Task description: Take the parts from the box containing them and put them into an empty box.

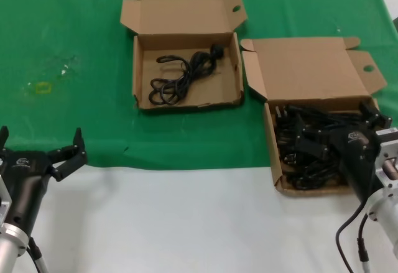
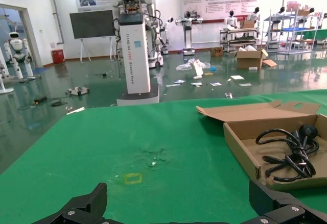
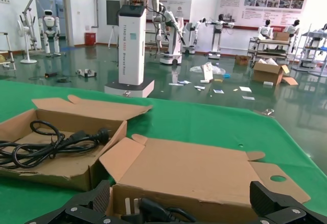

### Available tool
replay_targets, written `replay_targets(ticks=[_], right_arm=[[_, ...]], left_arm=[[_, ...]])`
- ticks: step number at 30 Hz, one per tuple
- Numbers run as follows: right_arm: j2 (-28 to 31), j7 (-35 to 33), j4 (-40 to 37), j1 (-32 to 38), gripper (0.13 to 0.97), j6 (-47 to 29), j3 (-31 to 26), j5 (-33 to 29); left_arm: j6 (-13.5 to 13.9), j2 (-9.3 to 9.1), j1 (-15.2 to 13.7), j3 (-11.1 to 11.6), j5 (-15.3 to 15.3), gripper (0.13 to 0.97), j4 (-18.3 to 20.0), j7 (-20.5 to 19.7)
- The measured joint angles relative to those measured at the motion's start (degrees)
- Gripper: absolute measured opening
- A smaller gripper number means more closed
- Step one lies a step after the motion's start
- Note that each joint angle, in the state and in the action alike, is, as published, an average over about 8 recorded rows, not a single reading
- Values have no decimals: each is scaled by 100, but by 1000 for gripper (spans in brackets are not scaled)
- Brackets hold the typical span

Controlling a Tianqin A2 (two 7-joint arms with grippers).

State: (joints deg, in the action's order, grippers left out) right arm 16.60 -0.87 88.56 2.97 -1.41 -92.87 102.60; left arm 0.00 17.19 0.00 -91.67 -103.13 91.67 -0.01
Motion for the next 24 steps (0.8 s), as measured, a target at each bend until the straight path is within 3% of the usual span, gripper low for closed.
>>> replay_targets(ticks=[24], right_arm=[[2,2,8,-8,966,4,3,1]], left_arm=[[0,0,0,0,0,966,0,0]])
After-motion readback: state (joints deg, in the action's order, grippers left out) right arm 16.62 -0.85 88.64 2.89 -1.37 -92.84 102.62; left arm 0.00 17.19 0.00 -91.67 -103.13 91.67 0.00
